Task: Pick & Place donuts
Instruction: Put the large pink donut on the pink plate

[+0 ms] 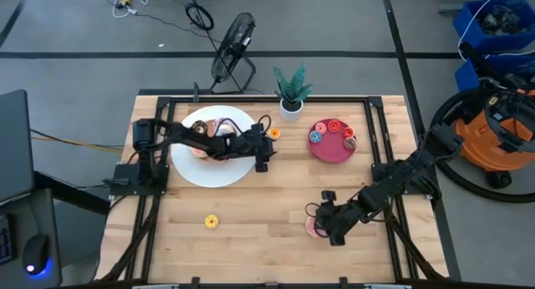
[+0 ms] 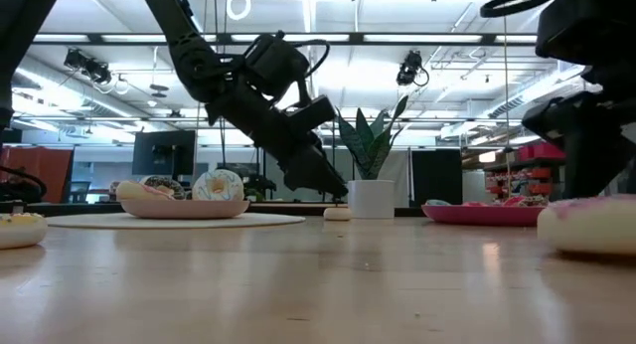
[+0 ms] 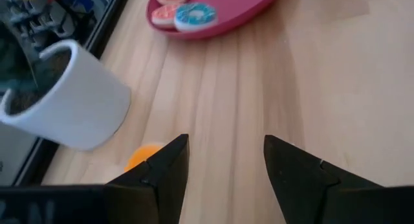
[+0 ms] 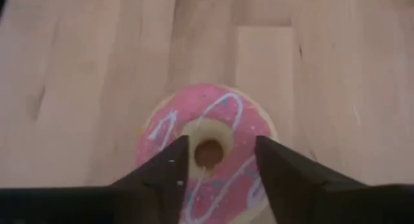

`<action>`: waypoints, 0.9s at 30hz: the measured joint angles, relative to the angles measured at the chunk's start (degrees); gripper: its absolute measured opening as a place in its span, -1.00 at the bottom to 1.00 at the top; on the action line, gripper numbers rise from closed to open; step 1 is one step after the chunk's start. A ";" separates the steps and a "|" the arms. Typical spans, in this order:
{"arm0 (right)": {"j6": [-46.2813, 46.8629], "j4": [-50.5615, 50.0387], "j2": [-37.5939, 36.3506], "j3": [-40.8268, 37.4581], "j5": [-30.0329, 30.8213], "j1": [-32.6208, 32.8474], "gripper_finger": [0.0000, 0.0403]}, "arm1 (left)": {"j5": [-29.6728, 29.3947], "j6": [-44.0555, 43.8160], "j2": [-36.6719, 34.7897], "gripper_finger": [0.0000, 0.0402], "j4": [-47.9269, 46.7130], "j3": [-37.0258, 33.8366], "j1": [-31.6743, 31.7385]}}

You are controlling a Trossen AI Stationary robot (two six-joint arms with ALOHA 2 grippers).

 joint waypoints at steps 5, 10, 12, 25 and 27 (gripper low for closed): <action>0.45 -4.05 0.00 0.04 3.51 -0.36 0.34 | -1.49 0.72 0.00 0.02 -0.14 0.00 -2.26; -0.33 -4.05 0.00 0.04 4.51 -0.70 0.40 | -8.41 2.71 0.00 0.02 -0.79 0.00 -6.35; -0.78 -3.74 0.10 0.04 4.34 -0.92 0.37 | -12.01 3.96 0.00 0.02 -1.02 0.00 -8.42; -5.92 -0.77 3.76 0.66 0.87 -1.60 -0.19 | -16.49 2.13 -0.02 0.02 -0.42 0.00 -18.47; -6.41 -1.00 3.76 1.41 3.55 -1.58 -0.42 | -16.52 0.66 -0.02 0.02 0.21 0.00 -19.99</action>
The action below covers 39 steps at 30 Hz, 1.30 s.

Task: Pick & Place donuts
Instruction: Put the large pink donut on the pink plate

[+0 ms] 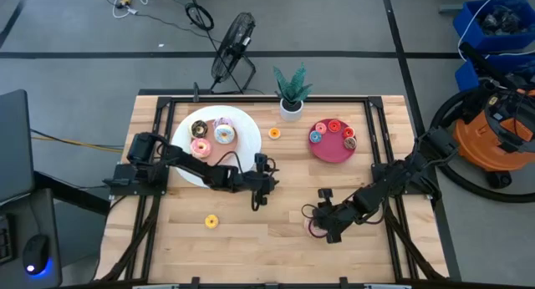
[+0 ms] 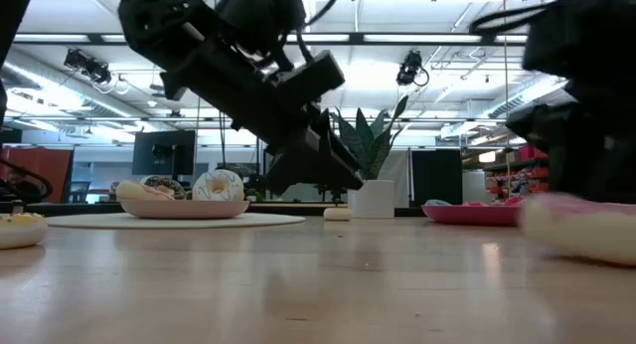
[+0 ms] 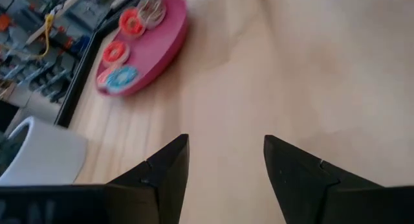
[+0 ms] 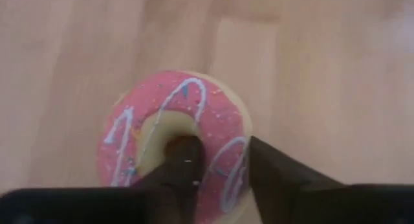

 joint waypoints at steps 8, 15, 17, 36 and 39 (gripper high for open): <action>4.89 2.16 0.02 1.10 34.45 0.33 -0.88 | 0.08 -7.78 0.00 0.02 9.65 0.00 -5.67; 7.65 2.78 0.02 1.10 48.14 -1.23 -0.82 | 0.33 -13.99 -0.07 0.02 18.23 0.02 -6.62; 7.61 2.93 0.02 1.10 50.11 -1.68 -0.86 | 0.18 -16.34 -0.07 0.02 19.15 0.04 -5.74; -6.45 11.97 0.02 1.10 54.10 -2.69 -0.84 | 12.88 -27.09 -0.07 -0.09 23.48 0.02 1.94; -8.15 13.12 0.02 1.10 54.05 -2.69 -0.84 | 12.90 -27.08 -0.07 -0.21 23.23 0.02 1.94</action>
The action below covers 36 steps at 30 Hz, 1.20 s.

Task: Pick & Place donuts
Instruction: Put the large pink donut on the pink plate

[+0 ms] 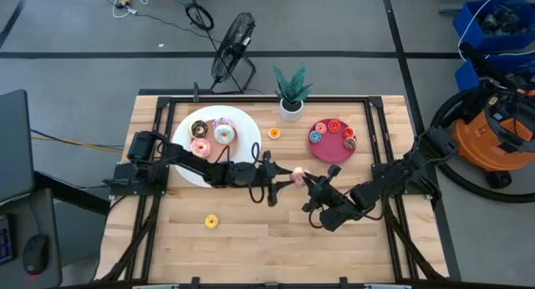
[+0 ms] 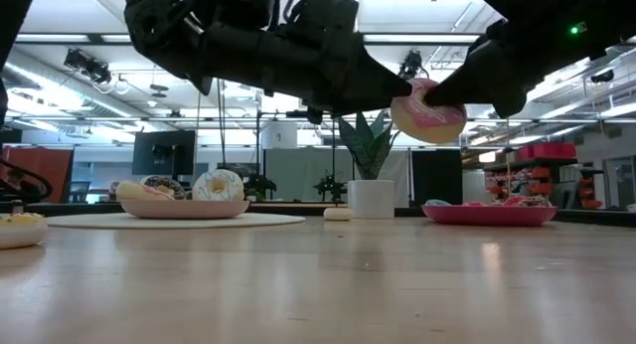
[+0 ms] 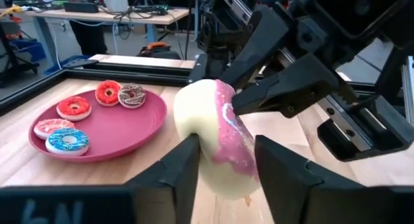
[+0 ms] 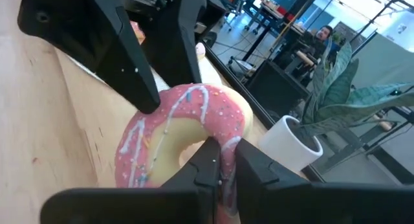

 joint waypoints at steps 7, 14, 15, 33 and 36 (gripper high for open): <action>-2.05 0.14 0.00 0.00 -1.46 0.91 -0.84 | -2.94 2.24 0.00 -0.45 -1.35 0.00 -0.06; -4.98 0.49 0.00 0.00 -1.06 2.88 -0.87 | -1.07 1.31 0.00 -0.29 -1.40 0.00 -0.01; -4.99 0.51 0.00 0.00 -1.10 2.93 -0.88 | 0.43 0.85 0.00 -0.22 -1.40 0.00 0.11; -7.70 3.42 0.00 0.00 -1.95 2.86 -0.79 | 7.02 1.35 0.00 -0.51 -1.48 0.00 0.88; -9.01 3.38 0.00 0.00 -2.57 3.00 -0.67 | 6.95 2.61 -0.28 -0.85 -3.12 0.00 0.51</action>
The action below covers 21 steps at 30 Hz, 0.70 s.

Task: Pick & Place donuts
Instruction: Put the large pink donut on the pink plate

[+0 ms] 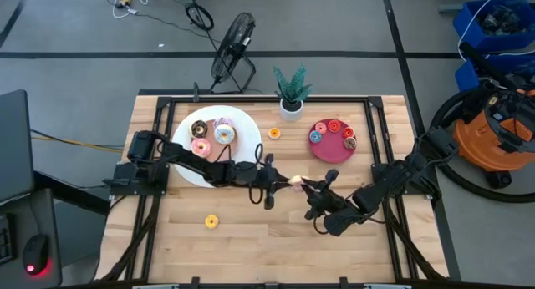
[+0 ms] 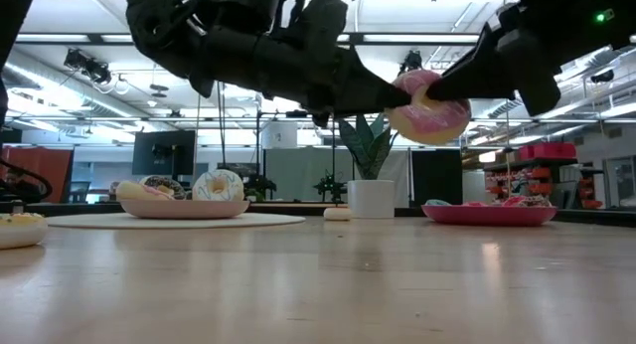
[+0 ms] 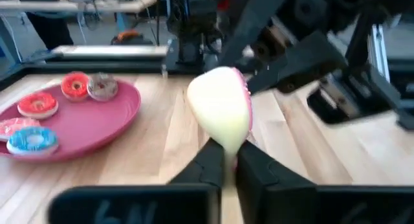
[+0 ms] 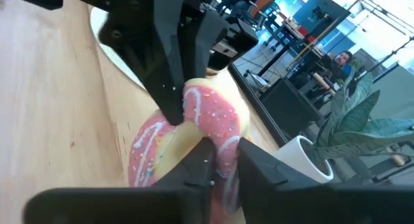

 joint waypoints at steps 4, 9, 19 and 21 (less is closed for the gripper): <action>-0.13 -0.26 -1.05 0.02 2.36 1.63 -0.41 | -3.12 0.14 -4.43 -0.92 -10.89 0.02 -0.76; 1.10 -2.21 -2.56 0.07 3.96 4.83 -0.07 | -16.07 -3.43 -14.19 -0.93 -35.04 -0.09 -2.52; 9.53 -7.79 -2.58 0.05 1.83 7.58 0.04 | -25.34 -23.51 -34.97 -0.93 -74.87 -3.94 -1.28; 10.11 -7.97 -2.58 0.06 1.64 7.56 0.01 | -25.90 -27.29 -39.04 -0.93 -79.14 -6.73 -0.11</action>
